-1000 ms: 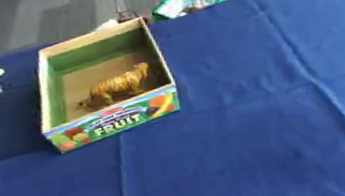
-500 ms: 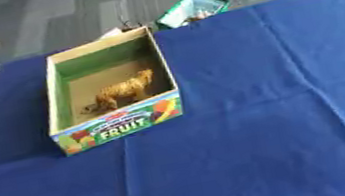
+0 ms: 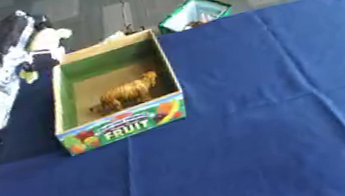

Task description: Pick up objects on the table and place them in the box.

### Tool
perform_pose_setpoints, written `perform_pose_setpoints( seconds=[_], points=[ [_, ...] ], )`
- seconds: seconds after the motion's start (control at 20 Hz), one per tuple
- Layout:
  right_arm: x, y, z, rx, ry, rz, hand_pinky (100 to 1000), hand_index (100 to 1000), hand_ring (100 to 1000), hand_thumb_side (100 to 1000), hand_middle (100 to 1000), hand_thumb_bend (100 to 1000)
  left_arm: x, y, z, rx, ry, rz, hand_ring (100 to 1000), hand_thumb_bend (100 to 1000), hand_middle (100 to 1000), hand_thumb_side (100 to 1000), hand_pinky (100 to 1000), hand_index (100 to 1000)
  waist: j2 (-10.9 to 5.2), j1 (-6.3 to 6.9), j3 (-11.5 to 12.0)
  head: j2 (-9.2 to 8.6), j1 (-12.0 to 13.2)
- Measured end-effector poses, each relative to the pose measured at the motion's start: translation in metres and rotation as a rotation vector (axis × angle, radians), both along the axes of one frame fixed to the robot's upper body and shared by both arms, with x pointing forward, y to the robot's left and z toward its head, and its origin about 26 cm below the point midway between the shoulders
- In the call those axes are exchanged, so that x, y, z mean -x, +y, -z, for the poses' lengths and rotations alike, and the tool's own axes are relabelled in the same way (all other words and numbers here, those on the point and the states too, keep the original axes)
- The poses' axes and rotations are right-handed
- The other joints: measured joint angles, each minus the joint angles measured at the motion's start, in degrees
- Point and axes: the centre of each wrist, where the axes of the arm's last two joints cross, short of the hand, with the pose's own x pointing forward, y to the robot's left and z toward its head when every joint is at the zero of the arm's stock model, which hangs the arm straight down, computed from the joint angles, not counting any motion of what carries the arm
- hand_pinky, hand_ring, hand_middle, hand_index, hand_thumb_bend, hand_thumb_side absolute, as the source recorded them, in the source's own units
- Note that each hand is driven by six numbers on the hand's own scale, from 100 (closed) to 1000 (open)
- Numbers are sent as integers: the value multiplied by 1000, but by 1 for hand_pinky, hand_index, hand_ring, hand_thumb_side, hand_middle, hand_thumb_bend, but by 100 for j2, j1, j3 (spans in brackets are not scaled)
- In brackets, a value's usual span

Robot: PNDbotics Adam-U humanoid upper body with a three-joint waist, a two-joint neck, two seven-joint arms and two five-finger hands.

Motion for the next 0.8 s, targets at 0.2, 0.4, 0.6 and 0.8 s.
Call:
perform_pose_setpoints(
  seconds=[0.2,0.4,0.6,0.8],
  points=[
    [0,0,0,1,1,-4,627,825,590,330,610,100,-3,-15,11,-56,53,56,326,100,408,100,525,659,0,14,-4,1,16],
    [0,1,1,1,4,-6,627,824,590,330,610,100,-5,-21,20,-99,97,78,485,202,532,100,588,733,0,16,0,3,20],
    [0,0,1,1,5,-6,628,824,590,330,610,100,-4,-19,27,-120,135,103,612,499,646,249,667,804,-2,17,37,6,19],
    [0,0,1,0,6,-6,628,823,591,330,610,100,0,-19,28,-117,139,137,689,912,733,524,713,851,-13,17,95,18,-4]
  ],
)
